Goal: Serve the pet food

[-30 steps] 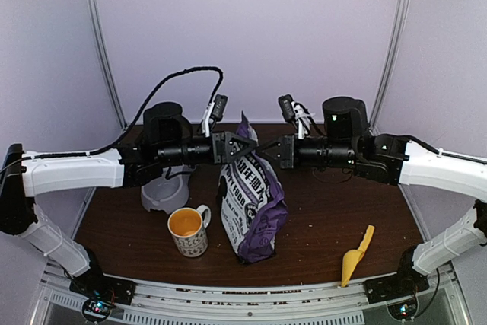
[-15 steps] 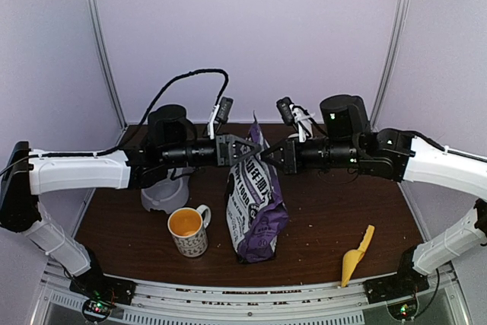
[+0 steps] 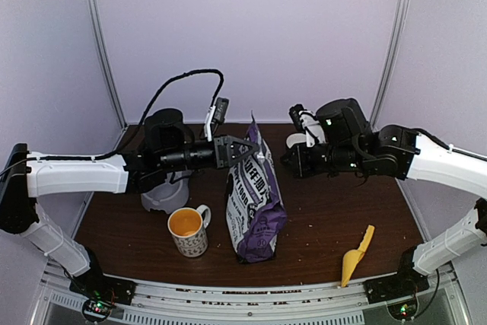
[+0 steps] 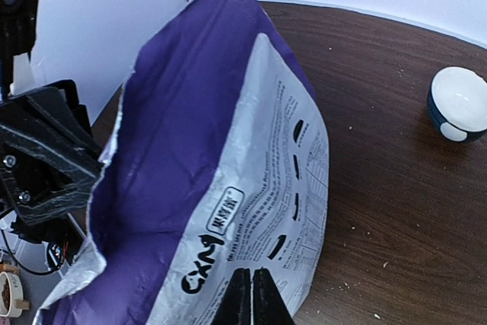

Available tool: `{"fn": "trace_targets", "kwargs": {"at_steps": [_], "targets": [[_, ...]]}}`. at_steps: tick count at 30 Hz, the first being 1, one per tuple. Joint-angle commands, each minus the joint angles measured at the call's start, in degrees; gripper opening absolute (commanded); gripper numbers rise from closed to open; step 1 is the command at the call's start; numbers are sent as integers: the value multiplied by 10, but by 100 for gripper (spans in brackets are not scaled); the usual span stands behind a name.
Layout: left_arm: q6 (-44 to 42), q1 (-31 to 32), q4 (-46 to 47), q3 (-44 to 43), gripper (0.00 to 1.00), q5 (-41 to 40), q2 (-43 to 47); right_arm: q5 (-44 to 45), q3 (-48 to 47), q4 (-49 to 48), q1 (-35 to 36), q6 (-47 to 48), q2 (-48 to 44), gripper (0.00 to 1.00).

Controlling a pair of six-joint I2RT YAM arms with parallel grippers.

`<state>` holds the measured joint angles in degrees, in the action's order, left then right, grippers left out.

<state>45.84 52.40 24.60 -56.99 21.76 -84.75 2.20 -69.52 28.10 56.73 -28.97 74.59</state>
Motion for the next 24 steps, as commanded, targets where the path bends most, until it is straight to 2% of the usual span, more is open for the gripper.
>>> {"fn": "trace_targets", "kwargs": {"at_steps": [1, 4, 11, 13, 17, 21, 24], "targets": [[-24, 5, 58, -1, 0, -8, 20, 45, -18, 28, 3, -34, 1, 0], [-27, 6, 58, -1, 0, -2, 20, 25, -20, 11, 3, -42, -10, 0], [-40, 14, 57, -10, 0, 9, 21, -21, -68, 8, 3, -40, -15, 40], [-46, 17, 56, -14, 0, 11, 21, -20, -82, 12, 3, -42, -9, 45], [-58, 21, 48, -20, 0, 10, 21, -10, -114, 24, 3, -45, 14, 45], [-62, 21, 41, -22, 0, 10, 23, -26, -140, 21, 3, -46, 36, 33], [-64, 21, 40, -22, 0, 10, 23, -24, -155, 29, 4, -46, 53, 29]]}}
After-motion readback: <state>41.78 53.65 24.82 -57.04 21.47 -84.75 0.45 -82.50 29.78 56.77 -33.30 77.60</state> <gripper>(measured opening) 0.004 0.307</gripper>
